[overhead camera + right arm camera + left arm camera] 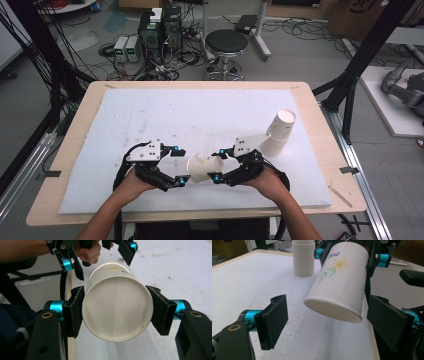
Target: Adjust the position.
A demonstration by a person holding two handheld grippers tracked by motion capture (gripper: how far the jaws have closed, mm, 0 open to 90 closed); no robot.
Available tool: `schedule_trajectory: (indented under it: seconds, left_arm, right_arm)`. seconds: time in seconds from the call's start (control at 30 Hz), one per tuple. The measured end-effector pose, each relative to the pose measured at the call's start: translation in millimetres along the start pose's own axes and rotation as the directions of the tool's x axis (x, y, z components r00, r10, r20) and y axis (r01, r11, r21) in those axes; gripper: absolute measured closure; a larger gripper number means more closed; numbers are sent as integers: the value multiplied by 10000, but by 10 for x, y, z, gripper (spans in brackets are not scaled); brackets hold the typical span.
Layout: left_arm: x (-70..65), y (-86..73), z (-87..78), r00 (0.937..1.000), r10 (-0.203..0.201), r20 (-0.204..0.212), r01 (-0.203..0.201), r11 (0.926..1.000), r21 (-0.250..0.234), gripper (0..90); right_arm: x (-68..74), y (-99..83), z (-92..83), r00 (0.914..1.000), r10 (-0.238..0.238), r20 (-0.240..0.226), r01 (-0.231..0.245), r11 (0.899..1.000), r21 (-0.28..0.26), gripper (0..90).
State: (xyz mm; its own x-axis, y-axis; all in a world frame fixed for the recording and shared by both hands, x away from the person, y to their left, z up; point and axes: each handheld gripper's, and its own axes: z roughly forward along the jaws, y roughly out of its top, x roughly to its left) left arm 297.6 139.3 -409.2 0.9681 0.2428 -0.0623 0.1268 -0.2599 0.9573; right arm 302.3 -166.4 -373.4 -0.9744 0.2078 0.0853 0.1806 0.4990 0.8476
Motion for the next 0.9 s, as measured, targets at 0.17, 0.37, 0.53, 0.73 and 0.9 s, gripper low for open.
schedule_trajectory:
  seconds: [0.17,0.37,0.53,0.73,0.9]
  left_arm:
    - [12,3,11,10000,-19,62,22,9991,-435,171]
    - [2,-7,57,9997,11,232,3,9983,-577,171]
    - [-2,-23,98,9992,57,384,-34,9981,-616,170]
    - [-11,-34,152,9985,78,547,-36,9971,-762,170]
    - [-19,-43,185,9969,140,772,-77,9967,-812,170]
  right_arm:
    - [-5,-61,-48,10000,46,54,-44,9994,-338,363]
    - [-7,-87,-72,10000,76,19,-75,9987,-496,363]
    - [-5,-94,-74,9999,142,-35,-144,9979,-636,363]
    - [-5,-94,-69,9997,154,-213,-169,9972,-722,364]
    - [-9,-84,-64,9985,234,-489,-280,9951,-947,365]
